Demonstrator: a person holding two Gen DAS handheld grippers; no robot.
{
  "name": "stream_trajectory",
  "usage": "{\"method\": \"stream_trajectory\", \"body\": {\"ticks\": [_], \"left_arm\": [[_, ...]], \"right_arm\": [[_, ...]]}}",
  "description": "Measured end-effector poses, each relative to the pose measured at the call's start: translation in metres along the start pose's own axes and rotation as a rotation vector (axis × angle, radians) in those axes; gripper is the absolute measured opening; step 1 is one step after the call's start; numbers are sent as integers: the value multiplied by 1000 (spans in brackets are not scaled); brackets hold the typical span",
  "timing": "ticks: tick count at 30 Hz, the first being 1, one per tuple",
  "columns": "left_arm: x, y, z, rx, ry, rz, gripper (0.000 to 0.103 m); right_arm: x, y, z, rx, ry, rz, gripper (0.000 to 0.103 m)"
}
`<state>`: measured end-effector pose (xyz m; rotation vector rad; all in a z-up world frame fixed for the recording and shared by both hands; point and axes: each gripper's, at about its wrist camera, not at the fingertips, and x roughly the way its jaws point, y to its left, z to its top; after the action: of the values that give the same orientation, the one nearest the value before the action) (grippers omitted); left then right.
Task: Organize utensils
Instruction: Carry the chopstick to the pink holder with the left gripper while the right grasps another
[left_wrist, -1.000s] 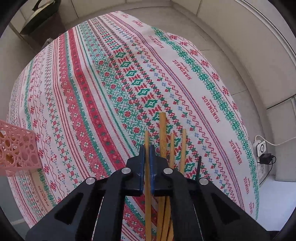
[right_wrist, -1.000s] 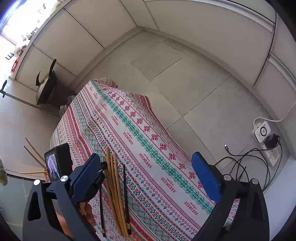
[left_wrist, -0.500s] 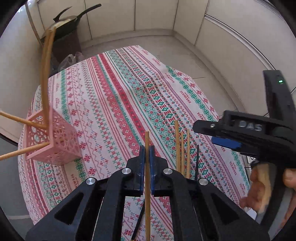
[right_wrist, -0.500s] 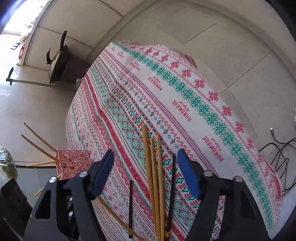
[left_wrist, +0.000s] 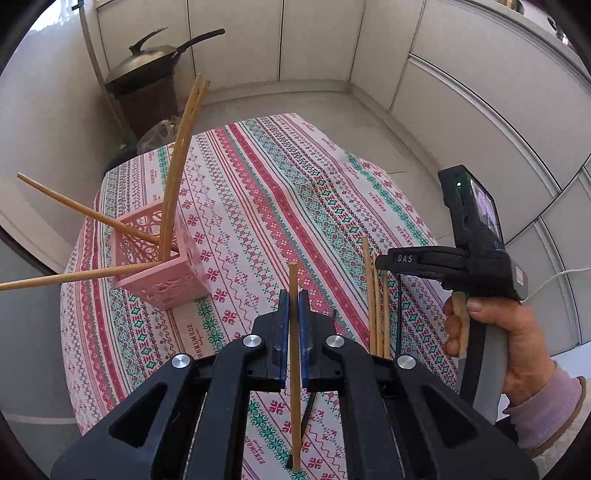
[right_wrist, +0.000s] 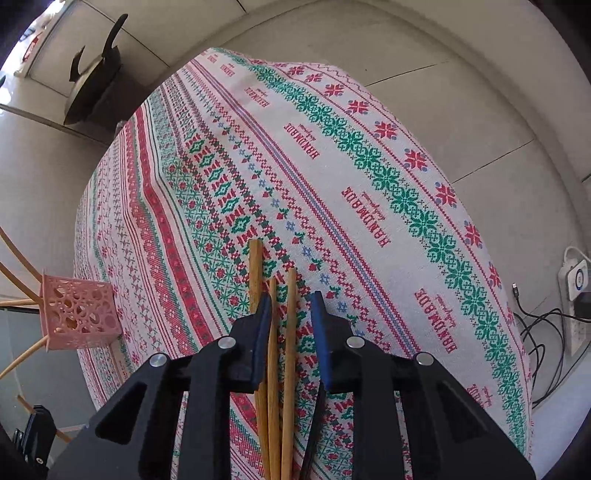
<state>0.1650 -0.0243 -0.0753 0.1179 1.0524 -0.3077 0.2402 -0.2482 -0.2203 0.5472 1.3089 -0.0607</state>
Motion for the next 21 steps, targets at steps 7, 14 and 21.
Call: {"method": "stream_trajectory", "body": {"ticks": [7,14,21], "left_arm": [[-21,6,-5,-18,-60,10,4],[-71,13,-11,-37,-172,-16,4],[-130,23,-5,-106,-315,-62,4]], "right_arm": [[2,8,-6,-43,-43,6,5],[-70,15,-22,-68,-183,89,5],[-153,18,-48,-144,-317,162,5]]}}
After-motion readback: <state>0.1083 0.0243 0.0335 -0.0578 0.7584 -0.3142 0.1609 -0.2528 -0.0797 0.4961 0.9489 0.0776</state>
